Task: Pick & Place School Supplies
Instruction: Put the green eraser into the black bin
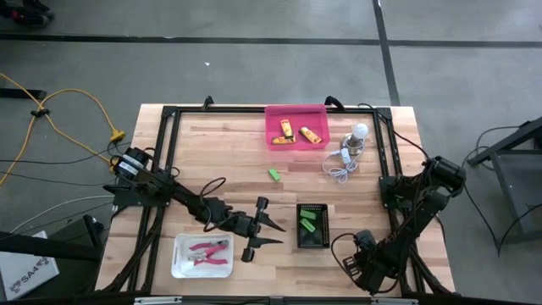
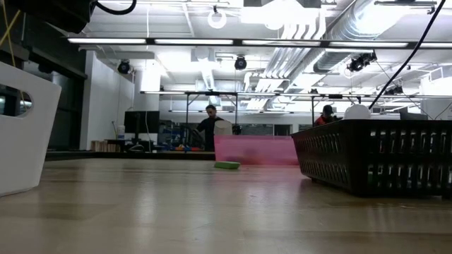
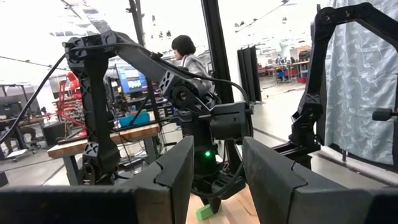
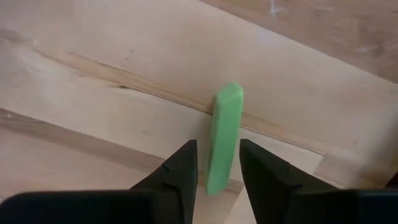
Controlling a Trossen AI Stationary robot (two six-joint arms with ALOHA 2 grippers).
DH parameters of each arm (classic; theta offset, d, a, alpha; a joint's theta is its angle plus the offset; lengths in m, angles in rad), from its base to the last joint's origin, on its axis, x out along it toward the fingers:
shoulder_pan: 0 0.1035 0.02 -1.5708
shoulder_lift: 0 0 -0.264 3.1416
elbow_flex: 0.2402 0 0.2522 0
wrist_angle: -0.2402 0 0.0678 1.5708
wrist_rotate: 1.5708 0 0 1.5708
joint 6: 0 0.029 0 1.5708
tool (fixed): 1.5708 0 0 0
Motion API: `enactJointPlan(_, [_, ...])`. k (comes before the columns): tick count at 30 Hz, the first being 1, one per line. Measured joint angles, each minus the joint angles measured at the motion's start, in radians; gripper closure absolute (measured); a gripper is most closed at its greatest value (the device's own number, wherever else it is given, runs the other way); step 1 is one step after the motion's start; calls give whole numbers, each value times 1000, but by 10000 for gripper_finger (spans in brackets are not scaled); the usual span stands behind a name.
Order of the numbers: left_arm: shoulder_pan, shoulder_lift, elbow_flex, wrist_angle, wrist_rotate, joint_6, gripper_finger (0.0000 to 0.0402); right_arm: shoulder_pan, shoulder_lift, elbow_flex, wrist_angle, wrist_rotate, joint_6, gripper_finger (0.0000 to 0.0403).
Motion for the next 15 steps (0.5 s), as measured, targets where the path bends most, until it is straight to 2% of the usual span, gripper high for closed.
enactJointPlan(15, [0, 0, 0, 0, 0, -2, 268, 0, 0, 0, -8, 0, -9, 365])
